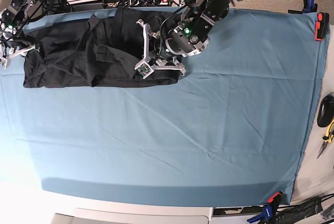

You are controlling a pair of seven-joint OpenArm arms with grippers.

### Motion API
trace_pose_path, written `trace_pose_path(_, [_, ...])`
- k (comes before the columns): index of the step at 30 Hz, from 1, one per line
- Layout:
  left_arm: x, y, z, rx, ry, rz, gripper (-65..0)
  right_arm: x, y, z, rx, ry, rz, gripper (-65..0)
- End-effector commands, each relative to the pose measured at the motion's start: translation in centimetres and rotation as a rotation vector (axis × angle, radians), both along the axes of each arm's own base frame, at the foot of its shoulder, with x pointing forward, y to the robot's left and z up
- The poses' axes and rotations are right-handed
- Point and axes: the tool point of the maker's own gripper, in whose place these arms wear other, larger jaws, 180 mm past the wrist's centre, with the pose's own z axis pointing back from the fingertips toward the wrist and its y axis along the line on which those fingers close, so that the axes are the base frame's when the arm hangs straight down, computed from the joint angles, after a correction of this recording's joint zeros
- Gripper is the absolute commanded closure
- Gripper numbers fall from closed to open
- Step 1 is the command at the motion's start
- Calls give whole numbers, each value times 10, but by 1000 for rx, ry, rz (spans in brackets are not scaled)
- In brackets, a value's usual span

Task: Fold the T-shirt properly
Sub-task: 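Hold the folded end down with the left gripper while the right gripper repositions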

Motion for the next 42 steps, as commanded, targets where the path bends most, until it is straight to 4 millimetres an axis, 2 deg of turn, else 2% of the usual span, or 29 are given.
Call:
trace_pose_path(1, [8, -5, 12, -23, -39, 1, 0, 9, -9, 17, -38, -46, 7, -262])
trace_pose_path(7, [15, 10, 5, 60, -65, 54, 0, 9, -9, 17, -38, -45, 7, -262])
trace_pose_path(11, [17, 12, 4, 64, -69, 80, 0, 9, -9, 17, -38, -46, 7, -262])
trace_pose_path(20, [16, -22, 28, -110, -56, 80, 0, 10, -8, 17, -35, -50, 8, -262])
trace_pose_path(24, [18, -29, 35, -136, -75, 73, 0, 11, -7, 17, -25, -60, 8, -262])
trace_pose_path(27, [18, -31, 33, -141, -74, 71, 0, 11, -7, 17, -26, -60, 8, -262])
trace_pose_path(34, [17, -38, 4, -115, -20, 69, 0, 15, -7, 19, -27, -70, 9, -262])
trace_pose_path(37, [24, -43, 7, -117, -26, 66, 0, 18, -7, 21, -27, -78, 8, -262])
trace_pose_path(42, [35, -55, 24, -157, -48, 63, 0, 18, -7, 21, -24, -81, 9, -262])
